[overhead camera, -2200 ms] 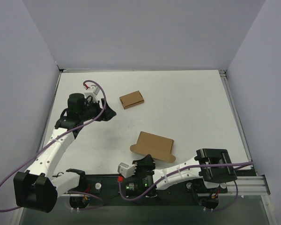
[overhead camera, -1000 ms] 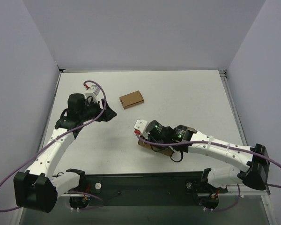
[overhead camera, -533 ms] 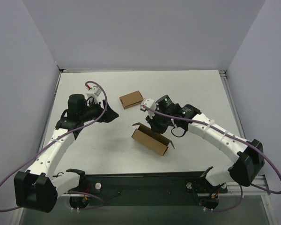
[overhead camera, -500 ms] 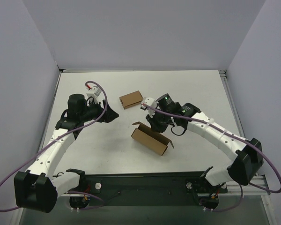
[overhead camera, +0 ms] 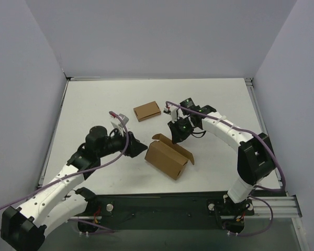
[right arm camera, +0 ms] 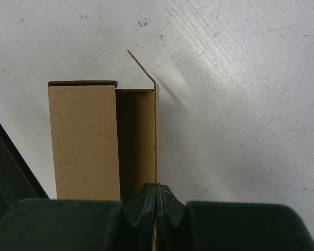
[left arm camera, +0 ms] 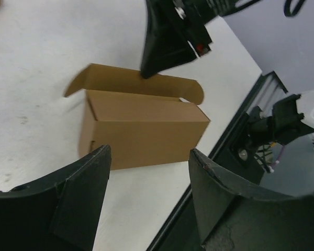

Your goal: Fold the paper box

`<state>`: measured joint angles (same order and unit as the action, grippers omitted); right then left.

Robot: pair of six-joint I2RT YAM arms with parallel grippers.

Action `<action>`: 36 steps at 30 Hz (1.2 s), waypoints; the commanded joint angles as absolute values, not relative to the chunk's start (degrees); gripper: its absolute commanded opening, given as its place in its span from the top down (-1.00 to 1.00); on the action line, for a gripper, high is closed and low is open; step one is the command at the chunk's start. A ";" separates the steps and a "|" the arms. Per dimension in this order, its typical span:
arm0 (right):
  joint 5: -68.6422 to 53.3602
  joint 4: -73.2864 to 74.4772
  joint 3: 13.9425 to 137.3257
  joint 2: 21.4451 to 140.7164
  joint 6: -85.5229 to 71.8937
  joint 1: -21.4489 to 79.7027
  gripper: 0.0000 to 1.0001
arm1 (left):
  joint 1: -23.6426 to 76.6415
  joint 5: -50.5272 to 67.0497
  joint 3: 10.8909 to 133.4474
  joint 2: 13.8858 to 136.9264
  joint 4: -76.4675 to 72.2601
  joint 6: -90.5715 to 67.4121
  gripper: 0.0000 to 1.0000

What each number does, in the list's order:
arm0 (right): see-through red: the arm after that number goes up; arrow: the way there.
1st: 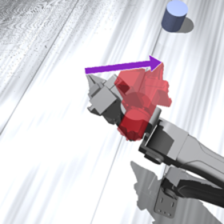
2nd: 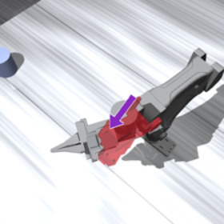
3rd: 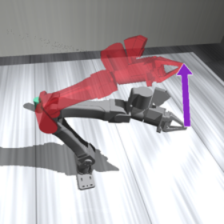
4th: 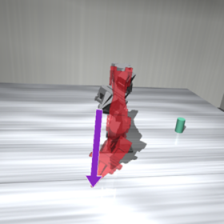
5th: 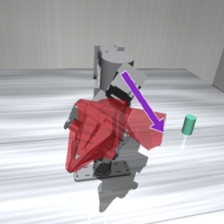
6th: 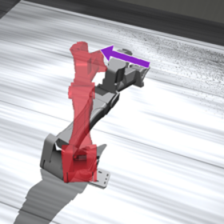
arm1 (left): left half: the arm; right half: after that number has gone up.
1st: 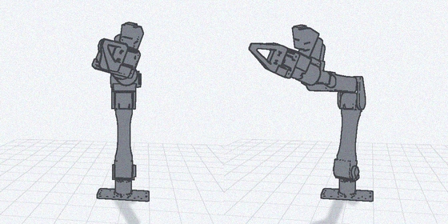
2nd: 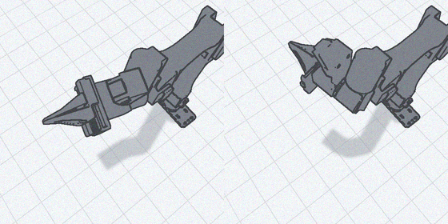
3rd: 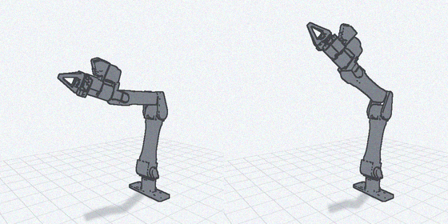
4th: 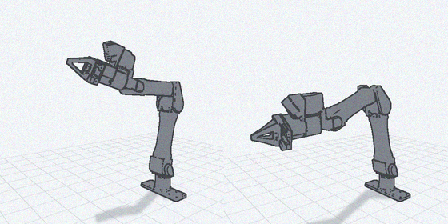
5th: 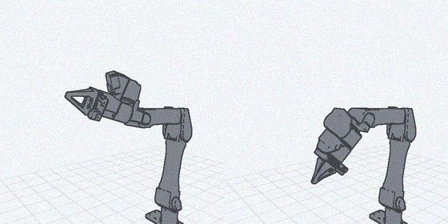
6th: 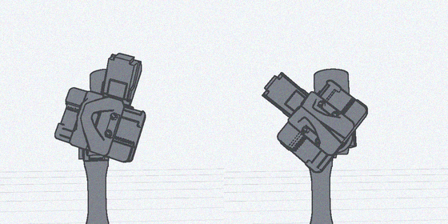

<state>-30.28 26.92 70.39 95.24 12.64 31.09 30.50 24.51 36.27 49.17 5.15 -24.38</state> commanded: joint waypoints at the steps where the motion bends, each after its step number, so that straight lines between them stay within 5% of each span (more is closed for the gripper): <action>1: -33.75 25.23 71.98 95.27 11.69 31.29 1.00 | 39.95 19.52 27.27 52.36 -14.44 -35.57 -0.40; 9: -33.40 24.26 70.14 93.43 10.90 31.38 1.00 | 49.65 15.04 26.63 69.86 -39.17 -38.15 -0.36; 18: -34.10 23.20 68.20 91.23 10.28 32.08 1.00 | 50.36 13.27 26.10 84.37 -50.36 -38.14 -0.29; 29: -30.42 23.03 68.11 87.72 9.75 34.09 1.00 | 50.36 13.01 27.07 82.63 -46.76 -35.69 -0.29; 36: -22.24 23.29 69.08 85.34 13.44 38.40 1.00 | 48.43 7.83 33.39 66.46 -23.42 -27.61 -0.35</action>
<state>-26.11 23.00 67.99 87.79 10.81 36.16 49.98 11.29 27.68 74.85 -34.63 -33.54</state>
